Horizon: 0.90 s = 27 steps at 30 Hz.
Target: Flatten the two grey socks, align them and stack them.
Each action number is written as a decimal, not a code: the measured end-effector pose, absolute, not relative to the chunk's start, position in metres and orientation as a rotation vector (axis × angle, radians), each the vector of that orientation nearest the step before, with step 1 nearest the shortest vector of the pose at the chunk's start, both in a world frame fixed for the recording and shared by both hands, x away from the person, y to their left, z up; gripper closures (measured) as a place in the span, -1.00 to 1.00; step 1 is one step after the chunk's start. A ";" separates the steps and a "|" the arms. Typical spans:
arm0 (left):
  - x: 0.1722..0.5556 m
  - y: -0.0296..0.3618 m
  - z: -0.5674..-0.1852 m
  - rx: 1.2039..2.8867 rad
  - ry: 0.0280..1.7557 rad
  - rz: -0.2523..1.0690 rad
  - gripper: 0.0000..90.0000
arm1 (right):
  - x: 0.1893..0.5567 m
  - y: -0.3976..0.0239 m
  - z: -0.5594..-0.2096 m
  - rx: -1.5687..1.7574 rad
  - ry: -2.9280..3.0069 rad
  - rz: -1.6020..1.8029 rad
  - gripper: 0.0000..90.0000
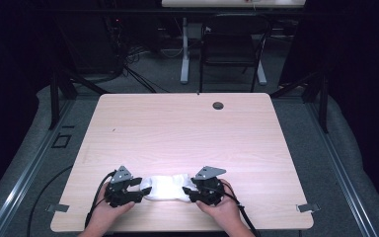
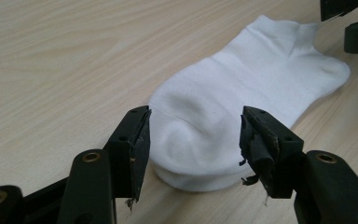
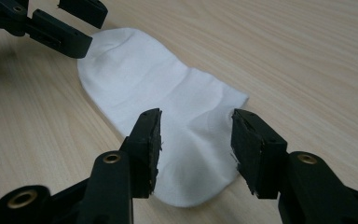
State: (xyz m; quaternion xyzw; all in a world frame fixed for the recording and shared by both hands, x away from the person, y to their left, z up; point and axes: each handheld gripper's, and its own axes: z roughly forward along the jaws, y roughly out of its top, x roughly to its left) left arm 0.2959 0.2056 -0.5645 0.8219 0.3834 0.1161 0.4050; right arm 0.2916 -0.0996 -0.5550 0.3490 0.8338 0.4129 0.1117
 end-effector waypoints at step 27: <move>0.298 0.255 -0.560 1.989 1.113 0.369 -0.07 | 0.273 -0.151 -0.550 1.106 2.307 1.183 0.16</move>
